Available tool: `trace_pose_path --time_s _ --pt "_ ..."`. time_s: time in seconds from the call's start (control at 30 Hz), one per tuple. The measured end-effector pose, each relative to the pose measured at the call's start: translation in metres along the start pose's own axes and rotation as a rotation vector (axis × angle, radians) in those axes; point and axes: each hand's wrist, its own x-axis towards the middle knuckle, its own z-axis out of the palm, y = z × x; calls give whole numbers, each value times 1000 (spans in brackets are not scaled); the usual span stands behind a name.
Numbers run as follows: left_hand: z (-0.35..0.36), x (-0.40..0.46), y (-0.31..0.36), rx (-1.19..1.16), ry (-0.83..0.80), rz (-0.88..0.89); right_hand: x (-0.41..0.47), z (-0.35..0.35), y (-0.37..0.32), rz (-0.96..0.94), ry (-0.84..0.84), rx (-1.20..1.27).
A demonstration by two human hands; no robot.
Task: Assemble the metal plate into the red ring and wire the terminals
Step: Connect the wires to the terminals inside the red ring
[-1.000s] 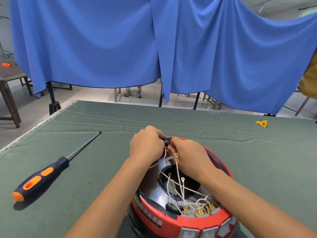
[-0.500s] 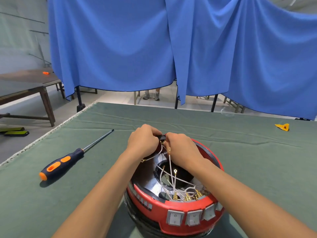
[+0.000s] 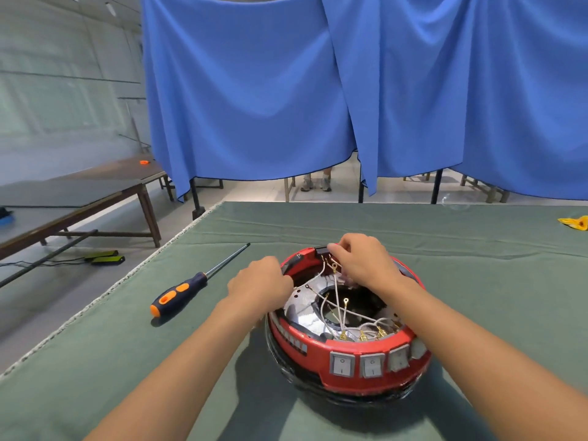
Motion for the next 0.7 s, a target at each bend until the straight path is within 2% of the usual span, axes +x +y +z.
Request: trace_pose_path --time_s 0.1,0.17,0.27,0.47,0.63,0.7 --pt "-5 -6 -7 -239 -158 -57 -12 -16 -6 -6 55 39" --pt "-4 -1 -7 -311 -148 -45 -27 -30 -11 -30 121 -14" --pt "3 18 -3 -354 -46 -47 -54 -40 -16 -112 195 -101" --pt "16 55 4 -620 41 -129 -84 -32 -2 -163 15 -192" --pt "28 44 -18 -610 80 -32 -69 -20 9 -124 78 41" --pt "33 24 -36 -501 156 61 -60 -12 9 -108 98 66"
